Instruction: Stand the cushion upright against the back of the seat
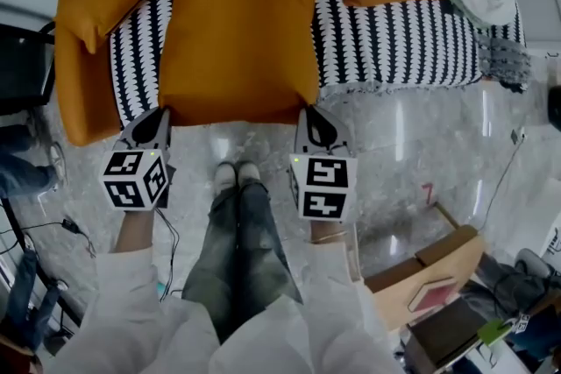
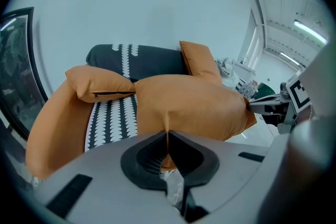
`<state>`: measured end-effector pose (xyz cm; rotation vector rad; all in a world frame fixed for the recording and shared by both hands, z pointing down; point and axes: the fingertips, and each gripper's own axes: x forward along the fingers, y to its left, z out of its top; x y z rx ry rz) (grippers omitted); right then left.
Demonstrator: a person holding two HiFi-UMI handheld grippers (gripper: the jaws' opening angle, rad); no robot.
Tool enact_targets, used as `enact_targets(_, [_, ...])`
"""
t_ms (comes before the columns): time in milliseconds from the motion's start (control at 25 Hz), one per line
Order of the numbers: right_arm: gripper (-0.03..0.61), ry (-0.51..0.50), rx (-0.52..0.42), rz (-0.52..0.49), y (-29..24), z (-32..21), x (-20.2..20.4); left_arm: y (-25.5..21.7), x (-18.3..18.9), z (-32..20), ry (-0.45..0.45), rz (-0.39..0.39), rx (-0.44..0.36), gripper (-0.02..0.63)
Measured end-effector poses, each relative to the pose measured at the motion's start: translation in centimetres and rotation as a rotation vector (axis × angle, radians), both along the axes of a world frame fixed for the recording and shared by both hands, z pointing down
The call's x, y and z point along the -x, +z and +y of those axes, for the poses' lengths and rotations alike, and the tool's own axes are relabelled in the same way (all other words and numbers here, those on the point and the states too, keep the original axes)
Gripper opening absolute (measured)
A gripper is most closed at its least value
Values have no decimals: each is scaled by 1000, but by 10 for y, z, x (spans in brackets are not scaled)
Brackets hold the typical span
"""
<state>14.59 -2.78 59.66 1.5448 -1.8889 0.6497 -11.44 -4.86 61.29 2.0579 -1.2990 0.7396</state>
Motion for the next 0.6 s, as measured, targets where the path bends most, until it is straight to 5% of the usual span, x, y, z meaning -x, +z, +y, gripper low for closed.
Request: enact_targets(600, [15,32,-43,-82,-74,-7,-23,-84,-20,-8,-3,45,-64,14])
